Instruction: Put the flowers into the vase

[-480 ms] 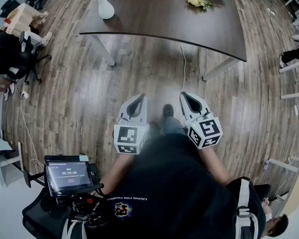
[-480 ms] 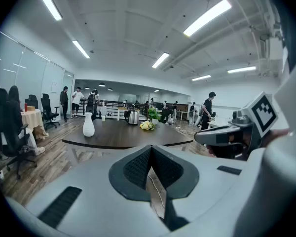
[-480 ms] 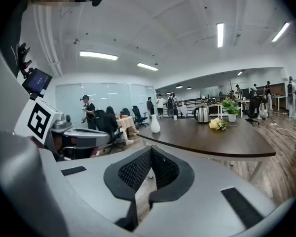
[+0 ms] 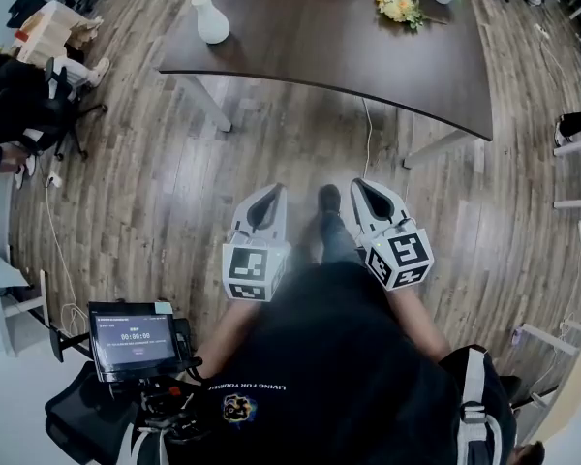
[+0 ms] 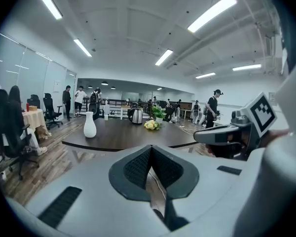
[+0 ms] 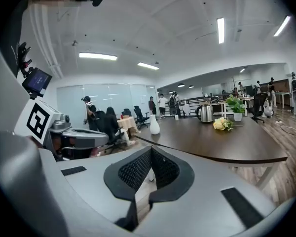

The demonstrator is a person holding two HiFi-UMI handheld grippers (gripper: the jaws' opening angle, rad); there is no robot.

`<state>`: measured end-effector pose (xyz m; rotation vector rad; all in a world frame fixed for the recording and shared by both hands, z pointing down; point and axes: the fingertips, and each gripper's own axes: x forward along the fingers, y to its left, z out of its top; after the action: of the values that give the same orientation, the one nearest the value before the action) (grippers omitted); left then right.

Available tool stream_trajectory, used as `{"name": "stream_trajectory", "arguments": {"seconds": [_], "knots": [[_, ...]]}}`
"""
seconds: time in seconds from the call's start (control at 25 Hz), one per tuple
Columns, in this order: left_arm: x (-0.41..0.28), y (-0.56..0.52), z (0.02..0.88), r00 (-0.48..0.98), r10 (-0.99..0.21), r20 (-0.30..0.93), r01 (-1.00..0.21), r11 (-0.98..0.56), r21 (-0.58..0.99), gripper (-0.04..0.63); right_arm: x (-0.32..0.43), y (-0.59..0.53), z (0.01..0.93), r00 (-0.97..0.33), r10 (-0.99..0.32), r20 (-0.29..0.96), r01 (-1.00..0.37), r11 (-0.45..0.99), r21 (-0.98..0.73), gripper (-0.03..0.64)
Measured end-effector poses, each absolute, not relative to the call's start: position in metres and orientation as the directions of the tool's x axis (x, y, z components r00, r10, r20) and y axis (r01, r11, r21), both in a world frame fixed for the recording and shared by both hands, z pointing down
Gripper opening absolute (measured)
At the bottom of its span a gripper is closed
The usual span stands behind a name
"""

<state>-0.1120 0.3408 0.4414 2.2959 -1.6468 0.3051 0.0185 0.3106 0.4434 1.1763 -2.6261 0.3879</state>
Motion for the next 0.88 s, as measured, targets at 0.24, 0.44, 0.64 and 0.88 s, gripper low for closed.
{"name": "stream_trajectory", "arguments": {"seconds": [0.24,0.44,0.64,0.88], "knots": [[-0.113,0.277,0.448,0.303,-0.881,0.363,-0.953,-0.284,0.108,0.008,0.020,0.244,0.446,-0.659,-0.683,0.314,-0.746,0.647,-0.158,0.018],[-0.107,0.215,0.442,0.289,-0.886,0.362,-0.957,-0.275,0.091,0.008,0.018,0.184,0.443,-0.699,-0.648,0.304,-0.706,0.692,-0.149,0.020],[-0.094,0.166,0.439,0.291,-0.884,0.365,-0.956,-0.281,0.081,0.008,0.026,0.136,0.445,-0.702,-0.636,0.321,-0.697,0.705,-0.128,0.020],[-0.067,0.114,0.432,0.306,-0.884,0.353,-0.951,-0.304,0.062,0.008,0.055,0.090,0.448,-0.691,-0.646,0.325,-0.707,0.698,-0.114,0.020]]}}
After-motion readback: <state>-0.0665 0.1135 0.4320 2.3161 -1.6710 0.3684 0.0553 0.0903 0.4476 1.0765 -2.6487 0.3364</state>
